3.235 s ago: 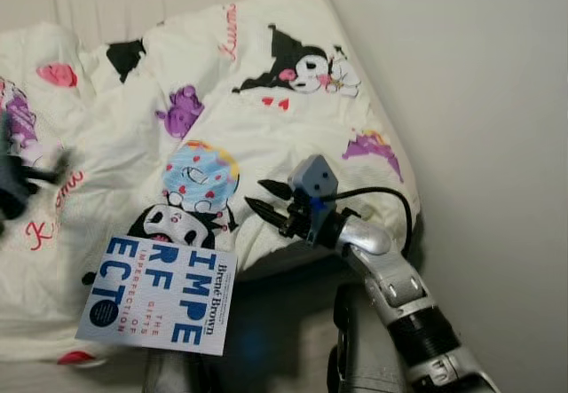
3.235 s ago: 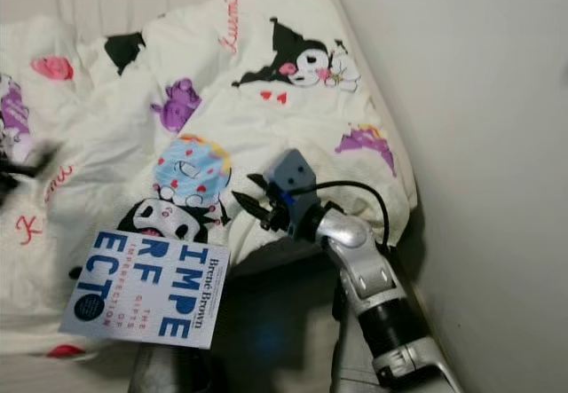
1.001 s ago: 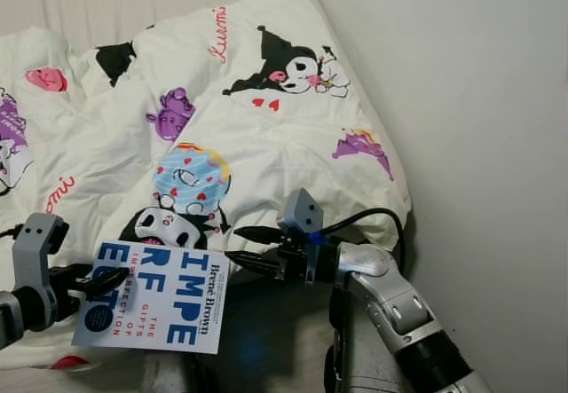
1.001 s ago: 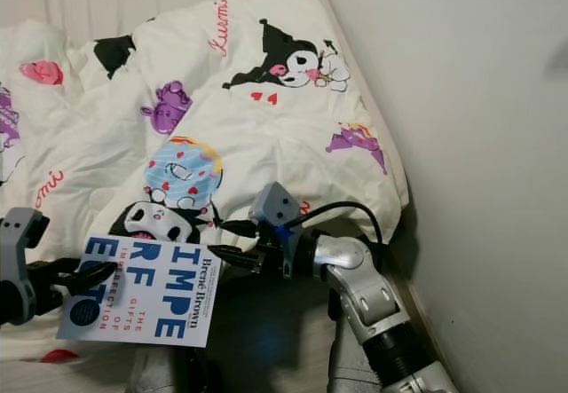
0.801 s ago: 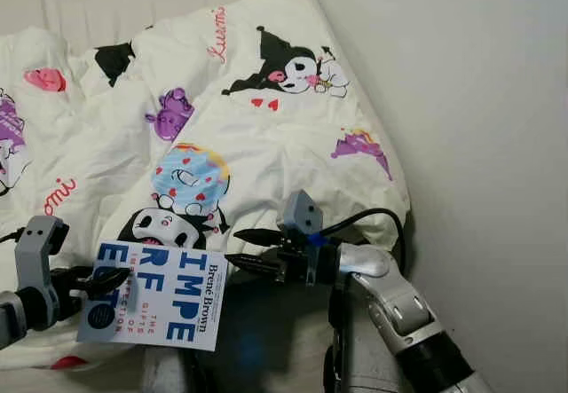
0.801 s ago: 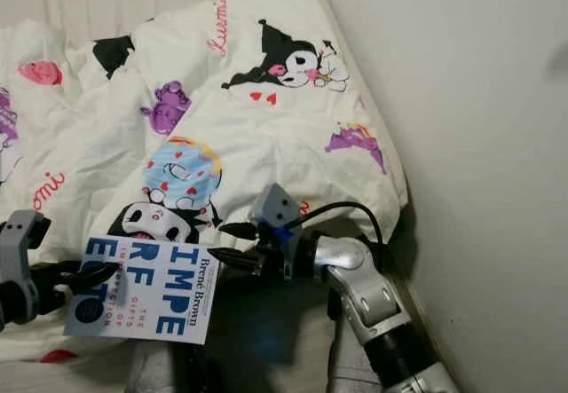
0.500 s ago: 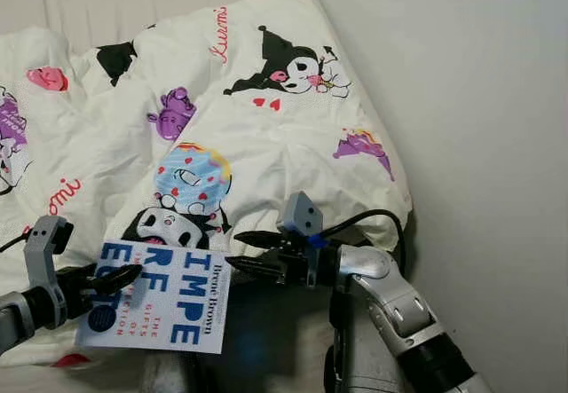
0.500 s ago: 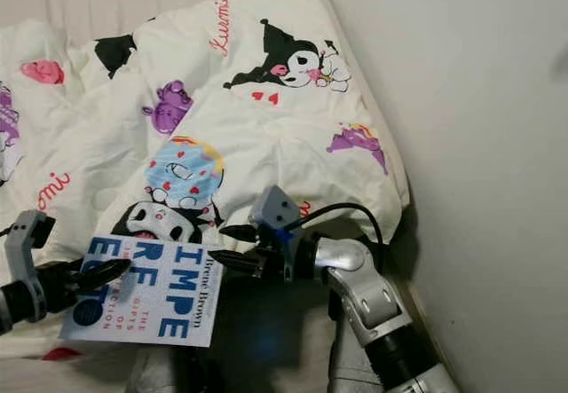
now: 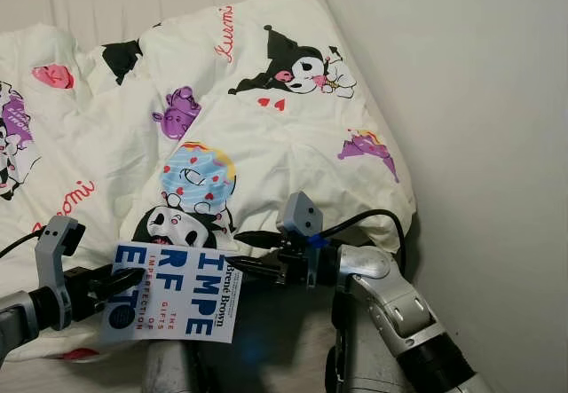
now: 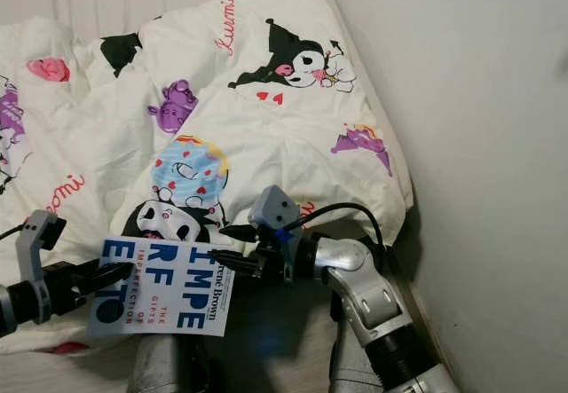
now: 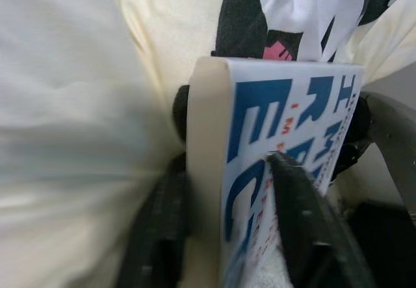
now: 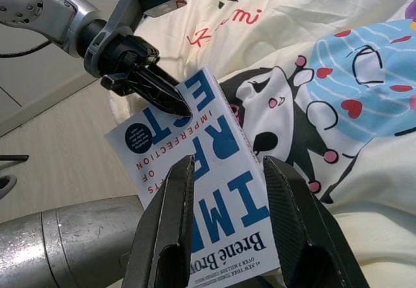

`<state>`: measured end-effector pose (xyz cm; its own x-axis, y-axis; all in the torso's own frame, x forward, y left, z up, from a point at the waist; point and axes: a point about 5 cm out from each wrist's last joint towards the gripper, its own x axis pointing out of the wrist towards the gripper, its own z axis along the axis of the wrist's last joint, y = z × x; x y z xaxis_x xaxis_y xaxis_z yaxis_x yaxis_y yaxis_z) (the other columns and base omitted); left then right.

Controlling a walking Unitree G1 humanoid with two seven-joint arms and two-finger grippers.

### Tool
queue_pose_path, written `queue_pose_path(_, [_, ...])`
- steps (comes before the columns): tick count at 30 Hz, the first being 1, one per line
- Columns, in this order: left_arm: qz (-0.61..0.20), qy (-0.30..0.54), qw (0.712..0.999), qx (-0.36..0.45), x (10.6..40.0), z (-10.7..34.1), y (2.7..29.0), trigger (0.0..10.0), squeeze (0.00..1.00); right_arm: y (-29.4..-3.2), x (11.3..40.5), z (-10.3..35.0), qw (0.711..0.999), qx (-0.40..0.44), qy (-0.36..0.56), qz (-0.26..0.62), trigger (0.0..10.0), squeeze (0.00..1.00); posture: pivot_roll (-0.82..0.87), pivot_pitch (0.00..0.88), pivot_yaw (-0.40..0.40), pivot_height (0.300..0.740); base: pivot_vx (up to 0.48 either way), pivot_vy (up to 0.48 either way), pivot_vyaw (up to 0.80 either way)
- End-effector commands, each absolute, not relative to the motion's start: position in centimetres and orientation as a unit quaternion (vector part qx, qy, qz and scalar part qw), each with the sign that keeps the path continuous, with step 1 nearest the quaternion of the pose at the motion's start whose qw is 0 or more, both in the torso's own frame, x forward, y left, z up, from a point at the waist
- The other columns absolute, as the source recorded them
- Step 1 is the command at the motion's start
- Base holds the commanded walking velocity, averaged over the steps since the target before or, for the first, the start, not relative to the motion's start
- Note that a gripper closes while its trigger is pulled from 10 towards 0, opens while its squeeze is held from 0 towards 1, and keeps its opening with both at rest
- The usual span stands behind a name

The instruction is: Clean up the room

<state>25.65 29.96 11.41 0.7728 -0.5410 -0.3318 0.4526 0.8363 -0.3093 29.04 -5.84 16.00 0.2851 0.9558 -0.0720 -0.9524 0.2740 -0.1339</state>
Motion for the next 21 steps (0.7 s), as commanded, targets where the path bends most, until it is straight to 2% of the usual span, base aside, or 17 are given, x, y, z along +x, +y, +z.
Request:
queue_pose_path(1, [-0.267,0.246,0.925,-0.112,24.8,9.7,29.8,0.0,0.0,-5.5,28.4,15.5,0.791,-0.077,-0.004,0.608,10.0,0.0,0.03,0.401,-0.04,0.546,0.0,0.0,0.0])
queue_pose_path(7, [-0.239,0.227,0.94,-0.086,25.3,10.3,30.5,0.0,0.0,-5.6,28.4,15.5,0.793,-0.079,-0.005,0.604,10.0,0.0,0.04,0.397,-0.038,0.546,0.0,0.0,0.0])
queue_pose_path(9, [-0.225,0.135,0.959,-0.108,26.2,12.7,30.4,0.0,0.0,-5.6,28.5,15.6,0.795,-0.081,-0.007,0.602,10.0,0.0,0.04,0.395,-0.037,0.546,0.0,0.0,0.0])
queue_pose_path(10, [-0.225,0.135,0.959,-0.108,26.2,12.7,30.4,0.0,0.0,-5.6,28.5,15.6,0.795,-0.081,-0.007,0.602,10.0,0.0,0.04,0.395,-0.037,0.546,0.0,0.0,0.0])
queue_pose_path(11, [-0.224,0.065,0.959,-0.162,26.5,14.6,30.3,0.0,0.0,-5.6,28.6,15.6,0.795,-0.081,-0.008,0.601,10.0,0.0,0.04,0.392,-0.037,0.546,0.0,0.0,0.0])
queue_pose_path(14, [-0.25,-0.046,0.933,-0.254,26.4,17.9,30.1,0.0,0.0,-5.6,28.6,15.7,0.796,-0.082,-0.01,0.6,10.0,0.0,0.04,0.388,-0.04,0.546,0.0,0.0,0.0])
queue_pose_path(16, [-0.25,-0.046,0.933,-0.254,26.4,17.9,30.1,0.0,0.0,-5.6,28.6,15.7,0.796,-0.082,-0.01,0.6,10.0,0.0,0.04,0.388,-0.04,0.546,0.0,0.0,0.0])
queue_pose_path(18, [-0.277,-0.11,0.903,-0.311,26.1,19.9,30.3,0.0,0.0,-5.5,28.6,15.7,0.794,-0.084,-0.011,0.602,10.0,0.0,0.04,0.386,-0.043,0.546,0.0,0.0,0.0])
queue_pose_path(19, [-0.277,-0.11,0.903,-0.311,26.1,19.9,30.3,0.0,0.0,-5.5,28.6,15.7,0.794,-0.084,-0.011,0.602,10.0,0.0,0.04,0.386,-0.043,0.546,0.0,0.0,0.0])
queue_pose_path(20, [-0.291,-0.137,0.885,-0.336,25.9,20.9,30.5,0.0,0.0,-5.5,28.6,15.7,0.793,-0.086,-0.012,0.603,10.0,0.0,0.04,0.385,-0.043,0.546,0.0,0.0,0.0])
queue_pose_path(21, [-0.291,-0.137,0.885,-0.336,25.9,20.9,30.5,0.0,0.0,-5.5,28.6,15.7,0.793,-0.086,-0.012,0.603,10.0,0.0,0.04,0.385,-0.043,0.546,0.0,0.0,0.0])
